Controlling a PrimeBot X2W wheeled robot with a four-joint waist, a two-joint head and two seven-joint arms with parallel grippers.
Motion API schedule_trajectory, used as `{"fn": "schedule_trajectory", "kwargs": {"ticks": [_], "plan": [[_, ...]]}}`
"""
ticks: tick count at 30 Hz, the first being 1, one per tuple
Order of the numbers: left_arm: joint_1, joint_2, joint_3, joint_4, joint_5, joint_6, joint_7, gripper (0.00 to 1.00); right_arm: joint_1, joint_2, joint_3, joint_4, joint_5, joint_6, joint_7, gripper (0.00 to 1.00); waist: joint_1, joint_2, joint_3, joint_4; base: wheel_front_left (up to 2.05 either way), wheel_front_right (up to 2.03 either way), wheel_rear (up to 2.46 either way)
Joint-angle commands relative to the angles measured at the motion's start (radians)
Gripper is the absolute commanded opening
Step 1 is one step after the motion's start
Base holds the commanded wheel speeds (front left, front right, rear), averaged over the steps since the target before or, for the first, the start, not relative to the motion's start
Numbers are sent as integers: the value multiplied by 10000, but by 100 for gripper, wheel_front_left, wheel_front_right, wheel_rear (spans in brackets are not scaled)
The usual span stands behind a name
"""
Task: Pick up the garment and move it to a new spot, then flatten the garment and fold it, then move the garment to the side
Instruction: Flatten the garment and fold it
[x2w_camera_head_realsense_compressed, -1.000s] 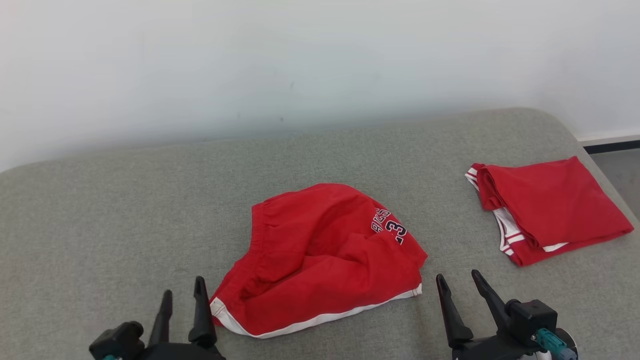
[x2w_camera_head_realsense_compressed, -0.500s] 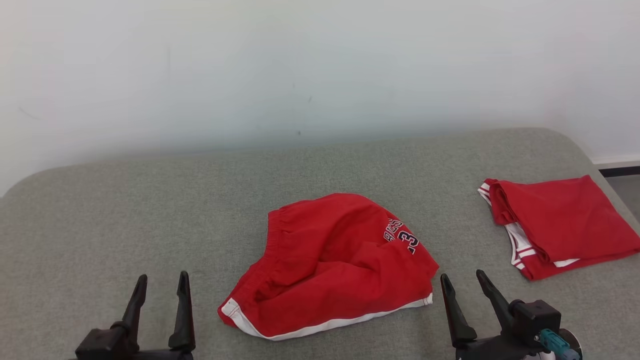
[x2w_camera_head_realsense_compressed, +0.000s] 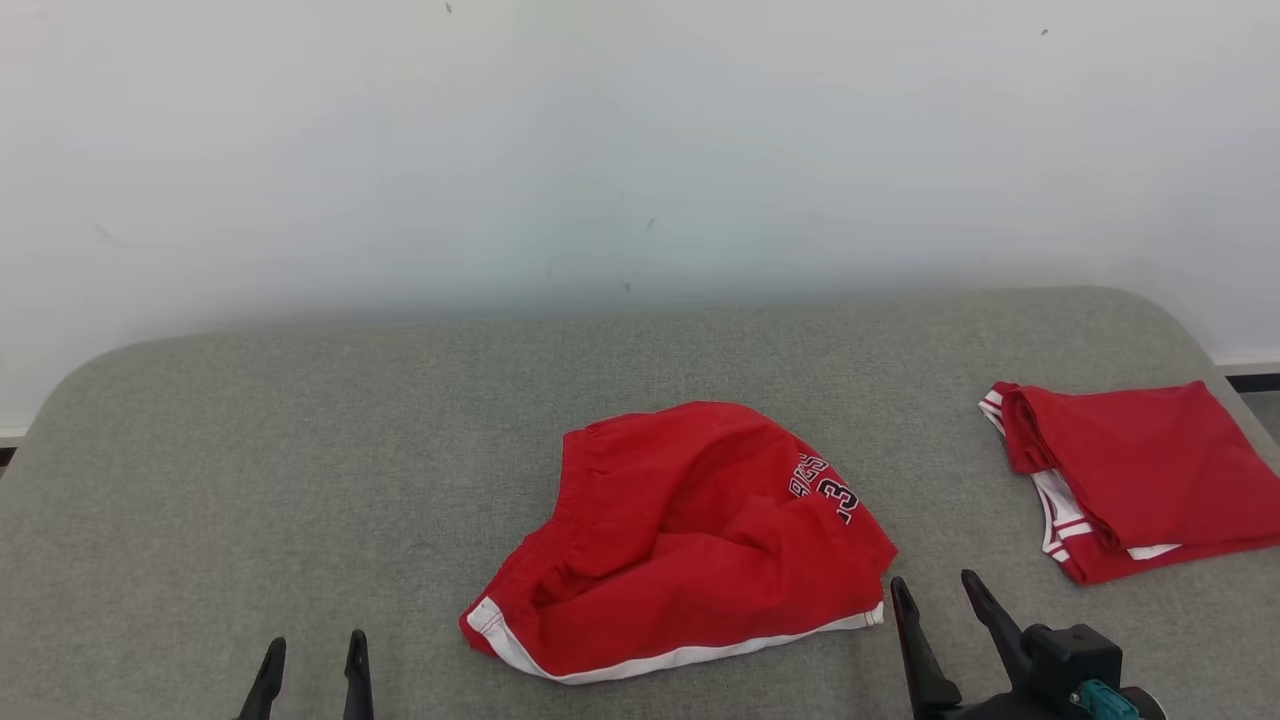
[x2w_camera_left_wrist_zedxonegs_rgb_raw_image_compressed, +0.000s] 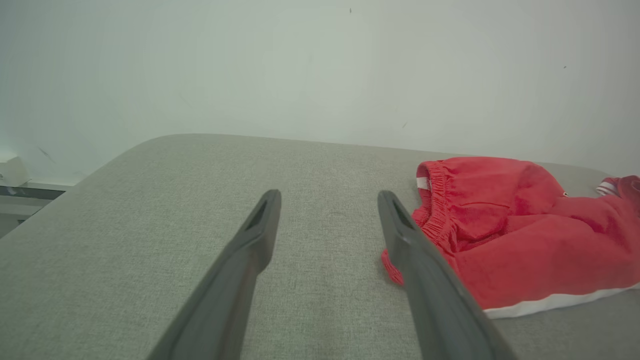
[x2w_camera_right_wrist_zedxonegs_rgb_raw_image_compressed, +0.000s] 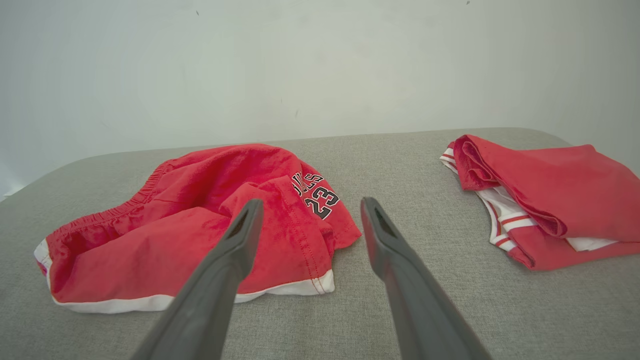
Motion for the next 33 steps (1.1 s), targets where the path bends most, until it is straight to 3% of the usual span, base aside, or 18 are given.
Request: {"fn": "schedule_trajectory", "kwargs": {"ticks": [1,27,33], "plan": [[125,-21,58,38,6,-49,0,100,142,-4,-35,42,-76,-30,-77,100,0,1,-30,25,0,0,0],[102,-186,-88,251,215,-127,-1,100,104,-4,-21,87,94,-30,-131,100,0,1,41,-16,0,0,0],[-412,-154,-512,695,182,-386,345,100,-165,-3,54,212,-131,-30,168,100,0,1,294,3,0,0,0]]}}
